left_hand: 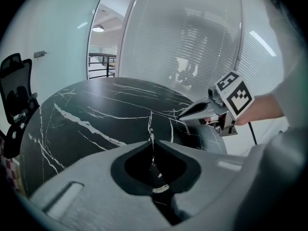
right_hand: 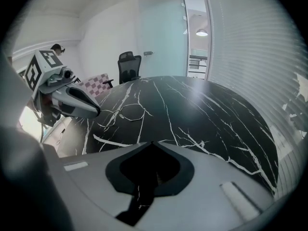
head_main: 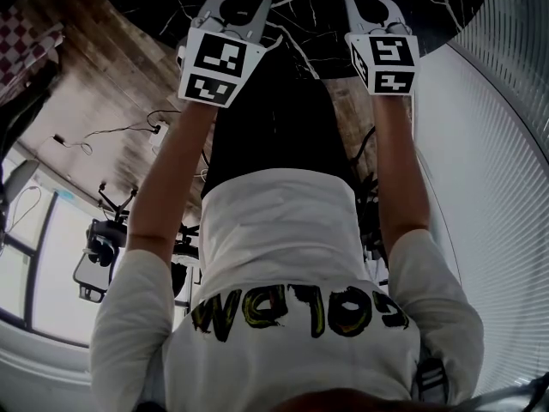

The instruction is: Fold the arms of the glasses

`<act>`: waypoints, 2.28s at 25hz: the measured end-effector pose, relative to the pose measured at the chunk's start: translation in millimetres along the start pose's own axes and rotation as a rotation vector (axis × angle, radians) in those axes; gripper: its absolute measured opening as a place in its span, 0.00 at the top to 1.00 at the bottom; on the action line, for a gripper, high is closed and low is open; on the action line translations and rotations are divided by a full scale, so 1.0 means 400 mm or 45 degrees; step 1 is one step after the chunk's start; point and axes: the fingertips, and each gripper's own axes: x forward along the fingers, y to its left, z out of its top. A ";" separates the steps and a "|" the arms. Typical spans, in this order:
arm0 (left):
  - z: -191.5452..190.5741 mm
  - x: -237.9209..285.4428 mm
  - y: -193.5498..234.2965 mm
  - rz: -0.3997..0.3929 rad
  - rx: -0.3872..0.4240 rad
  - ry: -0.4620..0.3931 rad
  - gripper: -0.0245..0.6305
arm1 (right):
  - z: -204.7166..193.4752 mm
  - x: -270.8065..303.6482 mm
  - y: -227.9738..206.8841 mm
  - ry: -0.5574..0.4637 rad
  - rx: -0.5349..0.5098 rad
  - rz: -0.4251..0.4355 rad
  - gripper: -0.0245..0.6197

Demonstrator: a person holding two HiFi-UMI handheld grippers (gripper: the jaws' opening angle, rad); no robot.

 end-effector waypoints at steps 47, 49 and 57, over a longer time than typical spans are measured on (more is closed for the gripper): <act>-0.003 0.003 -0.086 -0.052 0.026 0.011 0.95 | 0.055 -0.060 0.152 -0.167 -0.018 0.203 0.95; 0.000 0.002 -0.086 -0.054 0.027 0.010 0.95 | 0.051 -0.091 0.182 -0.216 -0.085 0.256 0.80; 0.012 0.000 -0.079 -0.062 0.017 0.009 0.95 | -0.038 -0.074 0.242 -0.086 -0.465 0.200 0.42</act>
